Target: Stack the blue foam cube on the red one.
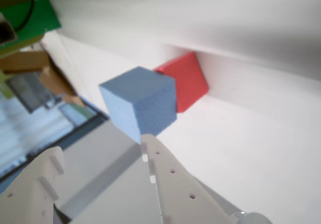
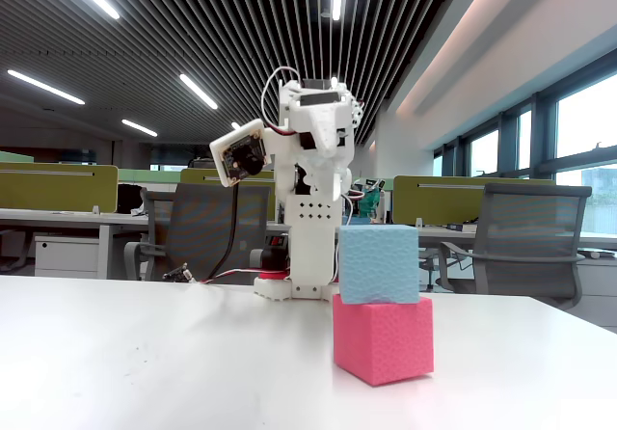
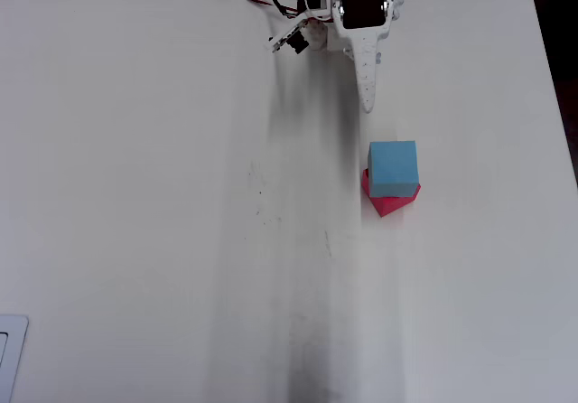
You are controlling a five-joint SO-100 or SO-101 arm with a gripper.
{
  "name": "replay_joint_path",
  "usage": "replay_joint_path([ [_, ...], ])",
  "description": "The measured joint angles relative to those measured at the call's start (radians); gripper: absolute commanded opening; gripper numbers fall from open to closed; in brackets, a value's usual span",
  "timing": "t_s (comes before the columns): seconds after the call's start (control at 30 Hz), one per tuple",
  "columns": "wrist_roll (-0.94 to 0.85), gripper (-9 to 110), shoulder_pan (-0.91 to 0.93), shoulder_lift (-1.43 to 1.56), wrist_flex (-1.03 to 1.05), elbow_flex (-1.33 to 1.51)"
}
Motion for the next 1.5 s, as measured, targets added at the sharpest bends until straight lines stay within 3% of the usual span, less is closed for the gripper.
replay_joint_path([
  [1.5,0.000,18,0.000,0.000,0.031,0.005],
])
